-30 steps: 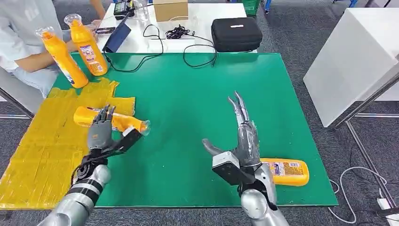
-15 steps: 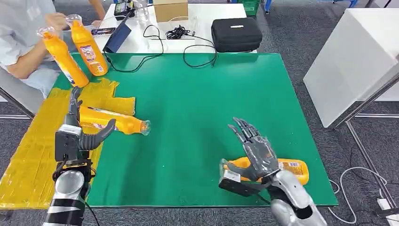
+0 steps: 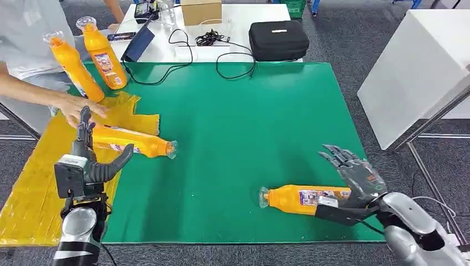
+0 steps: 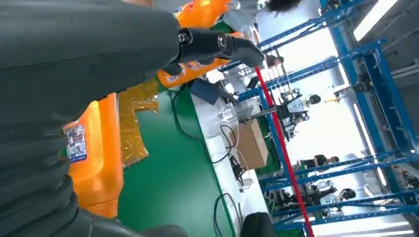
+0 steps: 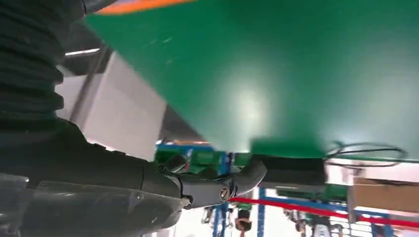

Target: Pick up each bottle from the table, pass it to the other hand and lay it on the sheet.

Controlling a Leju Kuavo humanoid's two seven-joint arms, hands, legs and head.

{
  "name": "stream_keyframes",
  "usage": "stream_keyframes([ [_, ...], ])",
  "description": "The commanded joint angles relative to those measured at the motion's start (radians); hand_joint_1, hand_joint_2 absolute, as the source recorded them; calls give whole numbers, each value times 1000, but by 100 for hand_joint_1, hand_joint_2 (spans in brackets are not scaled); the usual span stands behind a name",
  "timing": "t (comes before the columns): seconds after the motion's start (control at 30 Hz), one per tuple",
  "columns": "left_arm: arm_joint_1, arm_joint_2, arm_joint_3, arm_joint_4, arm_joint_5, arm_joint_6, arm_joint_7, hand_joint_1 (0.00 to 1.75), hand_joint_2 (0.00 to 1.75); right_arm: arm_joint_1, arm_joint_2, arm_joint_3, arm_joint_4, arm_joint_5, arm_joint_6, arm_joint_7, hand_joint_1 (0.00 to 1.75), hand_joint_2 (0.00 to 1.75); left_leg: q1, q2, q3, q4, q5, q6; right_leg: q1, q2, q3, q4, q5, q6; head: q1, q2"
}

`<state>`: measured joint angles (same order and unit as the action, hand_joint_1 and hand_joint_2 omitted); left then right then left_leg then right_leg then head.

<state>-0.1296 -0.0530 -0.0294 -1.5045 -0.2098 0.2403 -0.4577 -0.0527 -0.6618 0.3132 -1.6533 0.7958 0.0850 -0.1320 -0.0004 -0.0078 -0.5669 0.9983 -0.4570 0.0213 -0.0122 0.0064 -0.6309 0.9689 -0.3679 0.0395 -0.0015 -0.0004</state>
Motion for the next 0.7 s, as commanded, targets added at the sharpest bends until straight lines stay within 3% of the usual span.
stream_keyframes([
  [0.03, -32, -20, -3, 83, 9, -2, -2, 0, 175, -4, -50, -43, 48, -26, 43, 8, 0, 175, 0, 0, 6, -1, -2, -1, 0, -2, 6, -1, -2, -1, 0, 0],
  [0.7, -69, -27, -31, 141, 15, 1, 0, 0, 175, 15, -30, 22, 94, -64, 83, -20, 0, 175, 0, 1, 4, -1, -1, -1, 1, -1, 4, -2, -1, -1, 0, 0],
])
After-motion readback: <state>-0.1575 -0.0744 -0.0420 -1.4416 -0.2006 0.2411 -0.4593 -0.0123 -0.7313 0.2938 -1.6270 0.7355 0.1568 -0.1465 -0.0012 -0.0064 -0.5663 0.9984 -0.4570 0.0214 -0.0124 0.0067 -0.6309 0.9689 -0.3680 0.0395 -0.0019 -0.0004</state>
